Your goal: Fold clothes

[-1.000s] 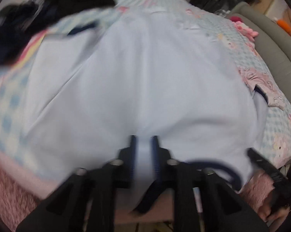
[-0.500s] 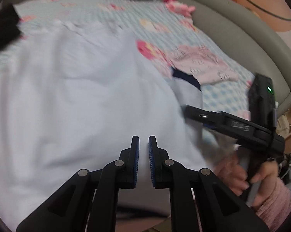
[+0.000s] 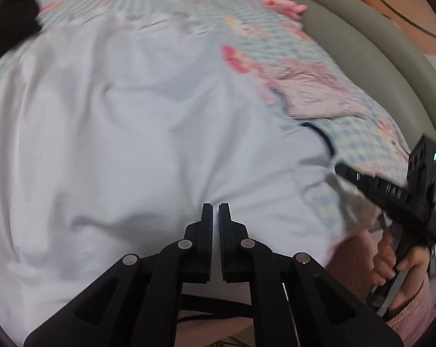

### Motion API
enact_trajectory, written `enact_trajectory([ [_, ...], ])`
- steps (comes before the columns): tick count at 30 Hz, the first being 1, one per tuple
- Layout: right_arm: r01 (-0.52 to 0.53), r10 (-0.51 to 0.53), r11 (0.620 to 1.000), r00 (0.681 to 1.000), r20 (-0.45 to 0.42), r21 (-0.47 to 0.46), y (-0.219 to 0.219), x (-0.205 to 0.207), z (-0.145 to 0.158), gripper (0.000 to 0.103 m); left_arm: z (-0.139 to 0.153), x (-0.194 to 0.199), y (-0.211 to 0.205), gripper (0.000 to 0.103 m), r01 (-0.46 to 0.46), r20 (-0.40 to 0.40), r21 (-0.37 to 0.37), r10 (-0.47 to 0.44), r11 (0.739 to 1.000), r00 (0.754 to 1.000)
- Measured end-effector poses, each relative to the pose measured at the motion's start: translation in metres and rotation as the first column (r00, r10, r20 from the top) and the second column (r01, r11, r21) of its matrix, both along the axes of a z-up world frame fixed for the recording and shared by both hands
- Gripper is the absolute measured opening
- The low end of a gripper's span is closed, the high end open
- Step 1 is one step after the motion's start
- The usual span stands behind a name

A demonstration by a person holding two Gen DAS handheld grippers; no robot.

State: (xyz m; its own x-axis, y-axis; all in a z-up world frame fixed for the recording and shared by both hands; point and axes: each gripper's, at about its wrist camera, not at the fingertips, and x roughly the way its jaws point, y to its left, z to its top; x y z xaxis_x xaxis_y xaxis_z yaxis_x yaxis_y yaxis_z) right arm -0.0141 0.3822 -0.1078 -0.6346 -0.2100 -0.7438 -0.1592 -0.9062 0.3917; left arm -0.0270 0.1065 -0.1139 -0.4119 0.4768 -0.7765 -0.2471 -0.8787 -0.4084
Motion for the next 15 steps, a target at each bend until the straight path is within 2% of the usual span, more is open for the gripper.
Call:
enact_trajectory([
  [2,0.003,-0.003,1.0,0.998,-0.067,0.0,-0.003,0.005,0.019,0.006,0.01,0.005,0.003,0.006,0.022,-0.025,0.002,-0.022,1.0,0.999],
  [4,-0.048,0.049,0.999,0.994,-0.095,0.013,-0.015,0.004,0.034,0.011,0.016,0.004,0.001,0.007,0.026,-0.031,0.007,-0.026,1.0,0.999],
  [5,-0.084,0.086,0.996,0.992,-0.088,0.026,-0.024,0.0,0.037,0.014,0.018,0.004,-0.004,0.01,0.027,-0.029,0.013,-0.027,1.0,0.999],
  [8,-0.166,0.169,0.985,0.984,-0.054,0.052,-0.045,-0.016,0.04,0.023,0.016,-0.003,-0.023,0.031,-0.014,-0.019,-0.003,0.014,1.0,1.0],
  [10,-0.204,0.205,0.978,0.979,-0.021,0.04,-0.056,-0.031,0.034,0.024,0.011,-0.013,-0.039,0.032,-0.066,-0.011,-0.01,0.066,0.998,0.998],
  [15,-0.311,0.309,0.95,0.949,0.061,0.036,-0.097,-0.051,0.01,0.025,0.013,-0.024,-0.091,0.032,-0.153,0.013,0.048,0.152,0.987,0.988],
])
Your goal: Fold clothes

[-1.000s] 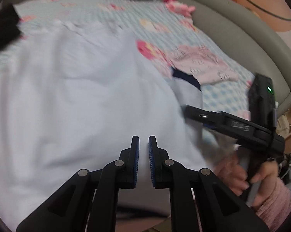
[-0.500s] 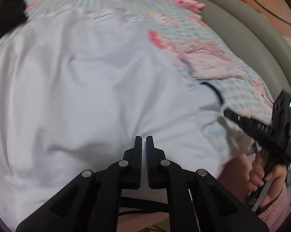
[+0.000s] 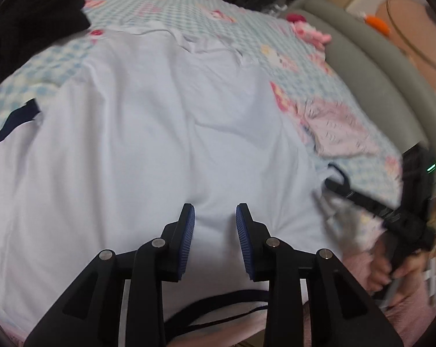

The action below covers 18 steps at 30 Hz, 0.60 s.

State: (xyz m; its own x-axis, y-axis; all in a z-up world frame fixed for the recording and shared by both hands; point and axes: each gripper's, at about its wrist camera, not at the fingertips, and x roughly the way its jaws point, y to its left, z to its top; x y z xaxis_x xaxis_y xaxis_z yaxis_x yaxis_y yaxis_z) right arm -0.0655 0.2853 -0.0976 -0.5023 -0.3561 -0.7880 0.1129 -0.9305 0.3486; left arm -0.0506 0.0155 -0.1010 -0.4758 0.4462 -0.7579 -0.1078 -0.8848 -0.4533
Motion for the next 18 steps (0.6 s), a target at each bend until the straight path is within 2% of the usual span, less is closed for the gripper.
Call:
enact_trajectory([
  [2,-0.021,0.021,1.0,1.0,0.017,0.015,-0.008,-0.006,-0.003,0.025,0.005,-0.008,-0.019,0.032,-0.023,-0.003,0.0,0.023,1.0,1.0],
  [6,-0.021,0.021,0.999,1.0,0.01,0.043,-0.003,-0.028,0.015,0.027,0.022,-0.042,-0.061,0.032,-0.059,-0.026,-0.037,0.058,0.998,0.998],
  [8,-0.04,0.041,0.998,0.999,-0.018,0.058,0.0,-0.048,0.031,0.034,0.033,-0.071,-0.082,0.032,-0.099,-0.051,-0.076,0.095,0.992,0.994],
  [9,-0.043,0.045,0.997,0.998,-0.032,0.06,0.001,-0.063,0.038,0.038,0.035,-0.086,-0.091,0.032,-0.118,-0.059,-0.093,0.113,0.989,0.992],
  [10,-0.046,0.049,0.997,0.998,-0.045,0.062,0.002,-0.078,0.045,0.045,0.036,-0.11,-0.102,0.032,-0.144,-0.059,-0.117,0.138,0.983,0.989],
  [11,-0.049,0.053,0.997,0.997,-0.058,0.065,0.003,-0.092,0.052,0.047,0.036,-0.127,-0.111,0.031,-0.158,-0.057,-0.128,0.152,0.979,0.987],
  [13,-0.049,0.054,0.995,0.997,-0.054,0.084,0.0,-0.131,0.055,0.047,0.032,-0.171,-0.128,0.03,-0.177,-0.046,-0.127,0.173,0.976,0.984],
  [18,-0.003,0.001,0.994,1.0,0.012,0.107,-0.007,-0.233,0.027,0.047,-0.002,-0.255,-0.151,0.03,-0.237,0.016,-0.116,0.24,0.964,0.971],
])
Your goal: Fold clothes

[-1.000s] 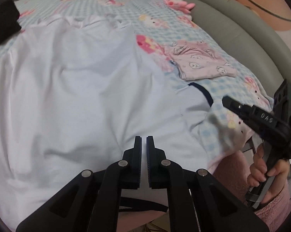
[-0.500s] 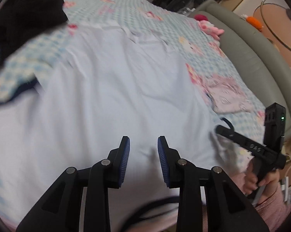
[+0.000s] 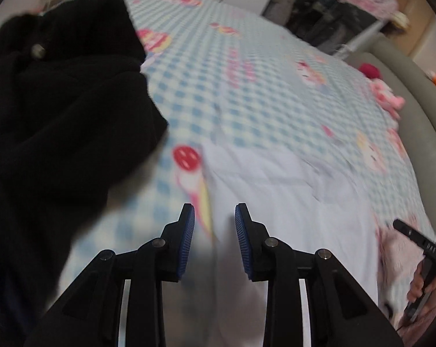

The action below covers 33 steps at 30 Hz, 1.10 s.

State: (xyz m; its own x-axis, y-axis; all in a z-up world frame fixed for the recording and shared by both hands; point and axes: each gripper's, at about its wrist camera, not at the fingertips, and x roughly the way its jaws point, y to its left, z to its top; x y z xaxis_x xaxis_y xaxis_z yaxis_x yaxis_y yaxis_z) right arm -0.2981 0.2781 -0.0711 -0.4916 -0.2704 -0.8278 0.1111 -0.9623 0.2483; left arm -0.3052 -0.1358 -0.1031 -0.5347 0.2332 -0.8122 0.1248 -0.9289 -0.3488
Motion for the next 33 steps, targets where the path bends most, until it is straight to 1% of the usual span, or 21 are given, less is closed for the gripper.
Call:
enact_trajectory([
  [3,0.039,-0.039,0.999,0.999,0.018,0.004,0.002,-0.035,-0.021,0.047,-0.022,-0.027,-0.008,0.031,-0.015,0.02,0.071,0.013,0.997,1.0],
  [6,0.041,-0.042,0.999,0.999,0.029,0.022,0.001,-0.065,-0.04,0.048,-0.037,-0.046,-0.008,0.032,0.014,0.034,0.15,-0.019,0.989,0.999],
  [7,0.036,-0.037,0.999,0.999,0.025,0.031,-0.002,-0.073,-0.044,0.051,-0.041,-0.05,-0.005,0.032,0.028,0.035,0.168,-0.034,0.985,0.999],
  [9,0.025,-0.026,0.999,0.999,0.019,0.048,-0.007,-0.091,-0.054,0.064,-0.048,-0.058,0.001,0.027,0.055,0.035,0.206,-0.063,0.977,0.997],
  [10,0.01,-0.011,0.999,0.999,0.043,0.036,-0.01,-0.098,-0.062,0.068,-0.046,-0.058,0.007,0.02,0.075,0.028,0.168,-0.081,0.983,0.996],
  [11,-0.005,0.004,1.0,0.998,0.065,0.024,-0.013,-0.105,-0.069,0.066,-0.045,-0.058,0.014,0.01,0.096,0.022,0.128,-0.1,0.987,0.995],
  [12,-0.032,0.03,0.999,0.998,0.056,0.027,-0.016,-0.104,-0.068,0.06,-0.037,-0.056,0.018,0.008,0.11,0.005,0.065,-0.11,0.992,0.994],
  [13,-0.058,0.056,0.998,0.997,0.047,0.03,-0.02,-0.103,-0.068,0.028,-0.029,-0.053,0.023,0.007,0.122,-0.012,0.001,-0.122,0.993,0.992],
  [14,-0.084,0.083,0.996,0.996,0.037,0.034,-0.023,-0.102,-0.067,0.01,-0.021,-0.05,0.027,0.006,0.132,-0.028,-0.063,-0.134,0.989,0.991],
  [15,-0.109,0.108,0.993,0.994,0.027,0.037,-0.027,-0.101,-0.066,0.01,-0.007,-0.048,0.024,0.006,0.126,-0.059,-0.09,-0.132,0.988,0.989],
  [17,-0.117,0.119,0.992,0.99,-0.074,0.04,-0.024,-0.09,-0.039,0.009,0.02,-0.044,0.019,0.006,0.111,-0.121,-0.14,-0.129,0.984,0.984],
  [20,-0.102,0.103,0.995,0.977,-0.189,0.015,-0.013,-0.084,-0.004,0.008,0.043,-0.049,0.016,0.006,0.129,-0.167,-0.196,-0.163,0.972,0.973],
  [22,-0.083,0.077,0.996,0.978,-0.195,-0.024,-0.004,-0.095,-0.001,0.008,0.038,-0.06,0.018,0.006,0.129,-0.158,-0.242,-0.17,0.962,0.973],
  [24,-0.047,0.036,0.997,0.987,-0.159,-0.065,0.006,-0.111,-0.012,0.008,0.009,-0.08,0.015,0.007,0.13,-0.088,-0.219,-0.152,0.967,0.984],
  [25,-0.031,0.023,0.996,0.995,-0.101,-0.08,0.009,-0.123,-0.029,0.009,-0.006,-0.09,0.013,0.008,0.129,-0.053,-0.206,-0.143,0.97,0.988],
  [27,-0.035,0.03,0.997,0.996,-0.087,-0.063,0.009,-0.124,-0.034,0.012,-0.034,-0.099,0.01,0.015,0.15,0.028,-0.205,-0.148,0.967,0.989],
  [28,-0.037,0.033,0.998,0.996,-0.08,-0.055,0.009,-0.125,-0.037,0.015,-0.041,-0.099,0.01,0.018,0.154,0.038,-0.211,-0.149,0.965,0.988],
  [29,-0.04,0.036,0.998,0.997,-0.073,-0.047,0.008,-0.126,-0.04,0.023,-0.039,-0.097,0.011,0.019,0.156,0.026,-0.204,-0.154,0.966,0.988],
  [31,-0.044,0.043,0.999,0.997,-0.058,-0.031,0.008,-0.127,-0.045,0.039,-0.034,-0.094,0.012,0.03,0.173,0.001,-0.171,-0.176,0.97,0.984],
  [32,-0.047,0.046,0.999,0.998,-0.051,-0.023,0.008,-0.128,-0.048,0.042,-0.031,-0.093,0.012,0.034,0.189,-0.012,-0.145,-0.192,0.971,0.981],
  [33,-0.049,0.049,0.999,0.998,-0.044,-0.015,0.007,-0.129,-0.051,0.045,-0.03,-0.095,0.014,0.033,0.193,-0.01,-0.154,-0.197,0.969,0.98],
])
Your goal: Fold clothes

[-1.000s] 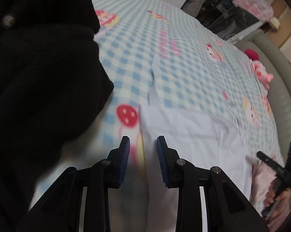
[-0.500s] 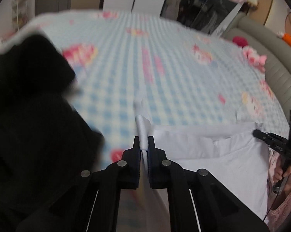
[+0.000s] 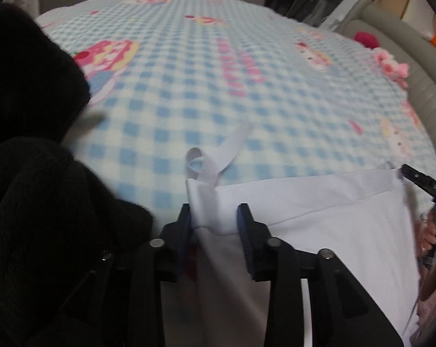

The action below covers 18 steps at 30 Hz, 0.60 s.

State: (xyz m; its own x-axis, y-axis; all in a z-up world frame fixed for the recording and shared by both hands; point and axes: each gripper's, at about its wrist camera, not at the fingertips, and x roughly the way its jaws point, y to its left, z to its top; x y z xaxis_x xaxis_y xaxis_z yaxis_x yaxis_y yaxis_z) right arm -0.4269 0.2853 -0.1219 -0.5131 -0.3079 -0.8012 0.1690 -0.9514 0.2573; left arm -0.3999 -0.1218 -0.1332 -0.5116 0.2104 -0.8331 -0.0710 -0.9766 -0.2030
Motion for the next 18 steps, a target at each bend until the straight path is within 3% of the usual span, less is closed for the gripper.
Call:
enact_trajectory([
  [1,-0.003,0.003,1.0,1.0,0.007,0.008,0.0,-0.001,-0.003,0.055,0.001,-0.002,0.002,0.029,0.004,0.0,-0.011,-0.004,1.0,1.0],
  [2,-0.005,0.005,1.0,1.0,0.014,0.017,-0.001,-0.002,-0.006,0.058,0.001,-0.003,0.003,0.005,-0.004,-0.001,-0.049,0.003,0.999,1.0],
  [4,-0.011,0.01,0.999,1.0,0.027,0.033,-0.001,-0.003,-0.011,0.054,0.005,-0.006,0.006,0.006,-0.017,-0.006,-0.104,0.017,0.994,1.0],
  [5,-0.014,0.012,0.999,0.999,0.034,0.042,-0.001,-0.004,-0.014,0.024,0.012,-0.006,0.006,0.006,-0.026,-0.027,-0.121,0.023,0.992,0.999],
  [6,-0.017,0.015,0.999,0.999,0.041,0.05,-0.002,-0.005,-0.017,0.006,0.02,-0.004,0.005,0.006,-0.031,-0.051,-0.137,0.024,0.99,0.998],
  [9,-0.002,0.002,0.999,1.0,-0.008,0.039,0.0,-0.005,-0.012,0.006,0.032,-0.012,0.004,0.006,-0.051,-0.103,-0.166,0.035,0.985,0.994],
  [11,0.015,-0.014,1.0,0.998,-0.061,0.02,0.002,-0.005,-0.004,0.006,0.01,-0.027,0.003,0.006,-0.052,-0.047,-0.196,0.043,0.979,0.998],
  [13,0.042,-0.042,0.997,0.999,0.0,0.06,0.003,-0.024,-0.028,0.006,-0.025,-0.038,0.011,0.014,-0.006,0.069,-0.258,0.024,0.966,0.997],
  [15,0.075,-0.08,0.996,0.991,0.105,0.048,0.005,-0.035,-0.052,0.006,-0.021,-0.035,0.028,0.015,0.033,0.059,-0.352,-0.013,0.935,0.998],
  [16,0.092,-0.094,0.995,0.992,0.085,0.031,0.006,-0.033,-0.045,0.013,-0.019,-0.033,0.036,0.016,0.051,0.054,-0.398,-0.032,0.916,0.998],
  [17,0.102,-0.103,0.995,0.993,0.062,0.016,0.008,-0.031,-0.033,0.024,-0.007,-0.032,0.034,0.016,0.042,0.063,-0.345,-0.022,0.938,0.998],
  [18,0.098,-0.098,0.995,0.995,0.03,-0.003,0.012,-0.026,-0.018,0.028,0.007,-0.029,0.031,0.017,0.038,0.052,-0.299,-0.023,0.954,0.998],
])
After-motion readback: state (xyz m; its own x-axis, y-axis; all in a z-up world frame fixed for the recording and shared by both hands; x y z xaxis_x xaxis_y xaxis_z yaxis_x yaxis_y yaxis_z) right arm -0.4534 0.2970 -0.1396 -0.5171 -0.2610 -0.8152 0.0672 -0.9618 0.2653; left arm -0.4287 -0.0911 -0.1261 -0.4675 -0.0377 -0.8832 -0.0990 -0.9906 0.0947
